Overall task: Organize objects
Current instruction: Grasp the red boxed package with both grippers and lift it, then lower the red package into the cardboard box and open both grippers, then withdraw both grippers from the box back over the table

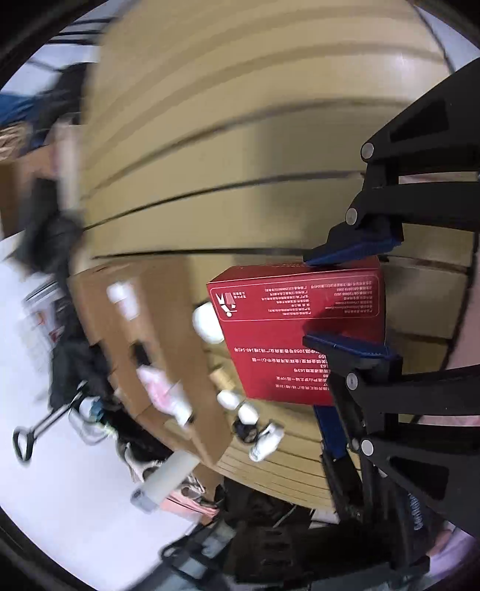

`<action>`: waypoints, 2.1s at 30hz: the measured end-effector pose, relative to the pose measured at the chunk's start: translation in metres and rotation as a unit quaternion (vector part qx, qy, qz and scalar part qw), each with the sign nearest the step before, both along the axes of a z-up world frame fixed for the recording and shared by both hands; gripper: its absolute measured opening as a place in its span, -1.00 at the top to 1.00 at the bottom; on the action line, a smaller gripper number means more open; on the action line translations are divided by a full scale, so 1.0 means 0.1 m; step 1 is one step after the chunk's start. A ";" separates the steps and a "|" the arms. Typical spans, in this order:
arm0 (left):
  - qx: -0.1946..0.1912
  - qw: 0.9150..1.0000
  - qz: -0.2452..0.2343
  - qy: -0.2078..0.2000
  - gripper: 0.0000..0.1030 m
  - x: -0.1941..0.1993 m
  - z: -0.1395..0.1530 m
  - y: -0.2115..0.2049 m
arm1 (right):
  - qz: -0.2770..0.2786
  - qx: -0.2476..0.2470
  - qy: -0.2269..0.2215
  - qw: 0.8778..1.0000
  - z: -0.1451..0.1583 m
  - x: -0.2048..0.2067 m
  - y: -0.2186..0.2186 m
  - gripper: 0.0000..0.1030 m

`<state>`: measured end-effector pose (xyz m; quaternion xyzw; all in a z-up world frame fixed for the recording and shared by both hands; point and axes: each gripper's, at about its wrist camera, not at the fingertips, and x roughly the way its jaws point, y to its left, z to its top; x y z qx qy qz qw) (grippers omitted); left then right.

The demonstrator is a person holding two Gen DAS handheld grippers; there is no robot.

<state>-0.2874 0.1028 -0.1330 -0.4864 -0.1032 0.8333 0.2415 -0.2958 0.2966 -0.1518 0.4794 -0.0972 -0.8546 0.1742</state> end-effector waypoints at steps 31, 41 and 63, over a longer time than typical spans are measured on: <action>-0.020 0.991 0.052 -0.120 0.18 -2.32 -0.27 -0.30 | 0.028 0.065 -0.074 0.995 -0.01 -2.20 -0.58 0.20; -0.123 0.991 0.048 -0.012 -0.60 -1.80 0.82 -0.75 | 0.075 0.135 0.003 0.988 0.83 -1.74 -0.71 -0.61; -0.208 0.961 0.090 0.158 -1.00 1.24 1.94 -1.39 | 0.146 0.123 0.119 0.974 2.04 0.99 -0.25 -0.62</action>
